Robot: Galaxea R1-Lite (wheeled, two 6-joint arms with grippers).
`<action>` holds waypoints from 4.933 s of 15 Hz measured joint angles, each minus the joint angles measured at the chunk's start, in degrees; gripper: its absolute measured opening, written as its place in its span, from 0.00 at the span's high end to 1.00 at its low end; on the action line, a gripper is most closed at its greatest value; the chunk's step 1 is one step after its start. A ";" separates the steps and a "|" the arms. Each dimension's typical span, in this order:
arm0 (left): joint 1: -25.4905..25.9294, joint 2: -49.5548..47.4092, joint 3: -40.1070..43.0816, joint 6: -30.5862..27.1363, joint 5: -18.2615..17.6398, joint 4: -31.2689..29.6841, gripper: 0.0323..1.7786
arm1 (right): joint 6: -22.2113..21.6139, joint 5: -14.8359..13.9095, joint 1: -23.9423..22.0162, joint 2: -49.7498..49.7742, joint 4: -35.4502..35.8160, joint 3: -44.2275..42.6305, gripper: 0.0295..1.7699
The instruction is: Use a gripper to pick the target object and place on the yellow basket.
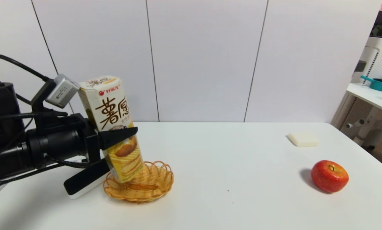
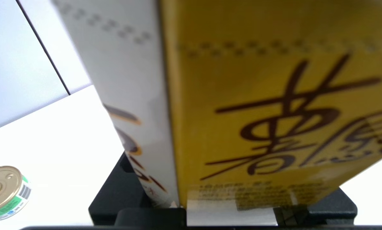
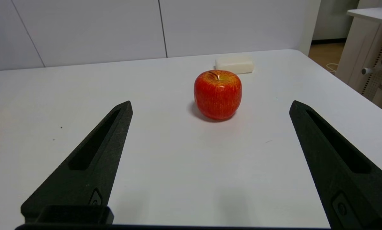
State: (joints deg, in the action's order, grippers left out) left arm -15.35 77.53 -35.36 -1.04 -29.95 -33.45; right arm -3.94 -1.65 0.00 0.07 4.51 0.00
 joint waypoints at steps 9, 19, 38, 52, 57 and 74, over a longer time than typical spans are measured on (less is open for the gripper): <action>0.06 10.56 5.35 -4.41 -0.22 -13.37 0.48 | 0.00 0.00 0.00 0.00 0.02 0.00 0.04; -0.02 15.74 5.96 -4.30 -0.28 -17.42 0.39 | 0.00 0.05 0.00 0.00 0.02 0.00 0.04; 9.53 -7.74 -19.04 -0.30 12.65 14.52 0.07 | 0.00 0.00 0.00 0.00 0.02 0.00 0.04; 11.33 -39.14 9.41 -2.18 28.79 29.60 0.05 | 0.00 0.00 0.00 0.00 0.00 0.00 0.04; 11.67 -53.15 24.93 -1.72 28.94 29.60 0.05 | 0.02 0.00 0.00 0.00 0.00 0.00 0.04; 14.99 -77.56 34.84 3.04 31.40 34.60 0.05 | 0.00 0.00 0.00 0.00 0.00 0.00 0.04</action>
State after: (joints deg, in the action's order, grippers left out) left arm -0.35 -0.02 -0.52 2.00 1.45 1.15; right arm -3.94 -1.65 0.00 0.07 4.51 0.00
